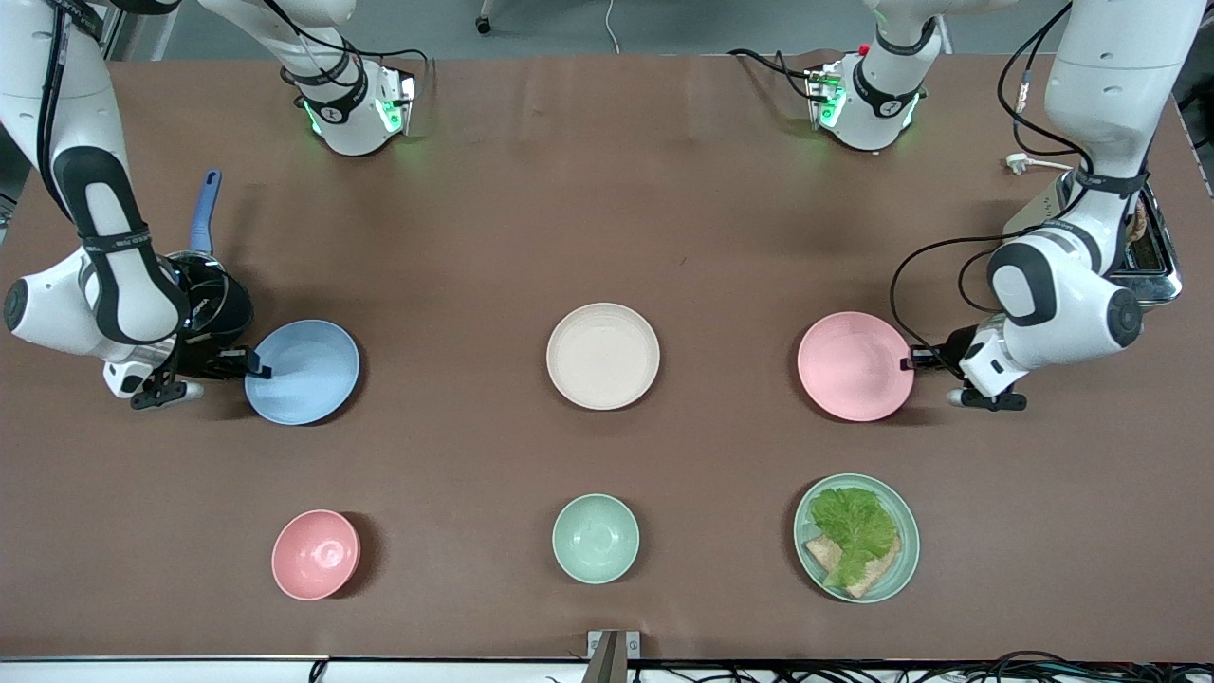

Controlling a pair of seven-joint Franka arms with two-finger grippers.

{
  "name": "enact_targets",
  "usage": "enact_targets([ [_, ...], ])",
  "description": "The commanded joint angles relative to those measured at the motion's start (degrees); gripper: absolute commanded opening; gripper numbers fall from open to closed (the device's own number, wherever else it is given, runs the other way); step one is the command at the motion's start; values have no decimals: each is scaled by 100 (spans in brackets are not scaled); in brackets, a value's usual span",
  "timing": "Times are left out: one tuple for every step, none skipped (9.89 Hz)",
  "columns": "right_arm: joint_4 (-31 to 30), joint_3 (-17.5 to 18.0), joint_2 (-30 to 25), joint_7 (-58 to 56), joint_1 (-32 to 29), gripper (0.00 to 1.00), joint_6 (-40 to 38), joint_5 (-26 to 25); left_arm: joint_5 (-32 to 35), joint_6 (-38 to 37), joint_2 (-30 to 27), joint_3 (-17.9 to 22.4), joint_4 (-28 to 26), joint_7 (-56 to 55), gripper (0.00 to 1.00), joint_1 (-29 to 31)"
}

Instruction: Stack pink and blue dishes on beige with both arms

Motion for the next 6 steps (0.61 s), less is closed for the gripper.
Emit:
enact_targets([
  [672, -362, -42, 574, 141, 1, -1099, 3, -75, -591, -686, -327, -9, -163, 0, 14],
  [1067, -546, -69, 917, 229, 1, -1671, -250, -75, -716, -986, -608, 0, -469, 0, 15],
  [1515, -583, -86, 1373, 238, 1, -2207, -635, -75, -717, -1119, -1046, 52, -872, 0, 24],
  [1946, -583, -104, 1752, 238, 1, -2700, -944, -66, -717, -1077, -1511, 218, -1442, 0, 15],
  [2394, -583, -104, 2078, 238, 1, -3201, -1095, 4, -656, -911, -2038, 359, -2196, 0, 6],
  [2807, -583, -104, 2438, 291, 1, -3623, -1192, 48, -534, -640, -2435, 569, -2725, 0, -55],
])
